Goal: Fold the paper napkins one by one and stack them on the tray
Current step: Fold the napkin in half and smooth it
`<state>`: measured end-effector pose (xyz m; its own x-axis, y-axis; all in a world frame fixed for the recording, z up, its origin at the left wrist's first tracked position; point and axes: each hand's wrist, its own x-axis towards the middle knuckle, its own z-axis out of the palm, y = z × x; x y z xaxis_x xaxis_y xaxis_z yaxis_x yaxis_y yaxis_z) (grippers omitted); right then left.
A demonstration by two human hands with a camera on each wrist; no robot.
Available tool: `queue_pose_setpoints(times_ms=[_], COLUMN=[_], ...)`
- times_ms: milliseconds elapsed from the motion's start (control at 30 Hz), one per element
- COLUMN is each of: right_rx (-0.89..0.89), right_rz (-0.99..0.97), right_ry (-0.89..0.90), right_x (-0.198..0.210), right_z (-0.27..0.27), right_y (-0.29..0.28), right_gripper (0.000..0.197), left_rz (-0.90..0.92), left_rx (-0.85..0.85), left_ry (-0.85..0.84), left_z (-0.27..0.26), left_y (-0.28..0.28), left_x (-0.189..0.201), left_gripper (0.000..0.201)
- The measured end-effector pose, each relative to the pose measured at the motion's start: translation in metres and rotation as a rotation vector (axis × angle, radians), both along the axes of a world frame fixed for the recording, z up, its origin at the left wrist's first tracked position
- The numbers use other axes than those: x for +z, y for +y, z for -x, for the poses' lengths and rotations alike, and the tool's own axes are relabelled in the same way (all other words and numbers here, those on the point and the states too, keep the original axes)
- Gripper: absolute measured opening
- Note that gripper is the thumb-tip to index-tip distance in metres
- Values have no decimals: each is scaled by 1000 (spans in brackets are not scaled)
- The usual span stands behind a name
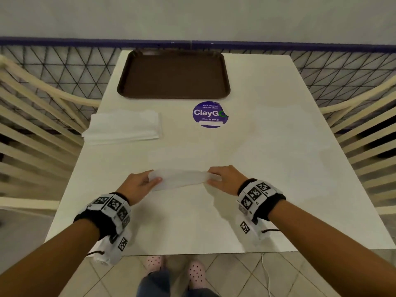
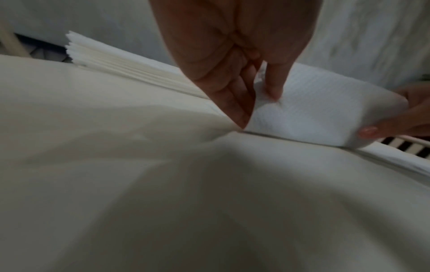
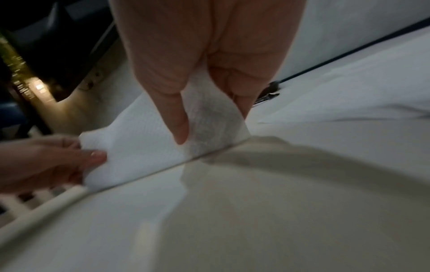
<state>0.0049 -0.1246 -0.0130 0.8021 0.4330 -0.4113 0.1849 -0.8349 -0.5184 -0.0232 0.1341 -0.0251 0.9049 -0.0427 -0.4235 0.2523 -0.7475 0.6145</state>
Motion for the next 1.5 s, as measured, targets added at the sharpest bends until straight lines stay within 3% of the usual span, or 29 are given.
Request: queue_pose_setpoints(times_ms=[300,400,500,633,1167,1267,1333,1433,1500], right_rx=[-346,-398,-408,-419,-437,-436,-431,-423,-427], right_rz=[-19,-34,-1,80,122,122,127,148,157], right_ry=[189,192,181,144,147,150,152,165,167], right_x=[-8,-10,-11,-11,-23,-23,-23,-20,-18], right_z=[-51,-60,-70,-79,-95,-94,-94,-93,-94], right_y=[4,9,13,20,26,26,26,27,28], right_gripper=[47,46,35,51,53,52,51,49,50], left_rz=[146,200,204,164,-65,-181,-326,-618,-695], left_rx=[102,164,201,200,159,118,71,-182,-381], left_ry=[109,143,193,233,232,162,60,-191,-301], left_z=[-38,-47,-56,-66,-73,-71,-69,-69,-68], left_y=[2,4,8,12,4,-1,-8,-18,-27], left_x=[-3,-6,-8,-9,-3,2,5,6,4], left_gripper=[27,23,24,31,37,29,34,44,43])
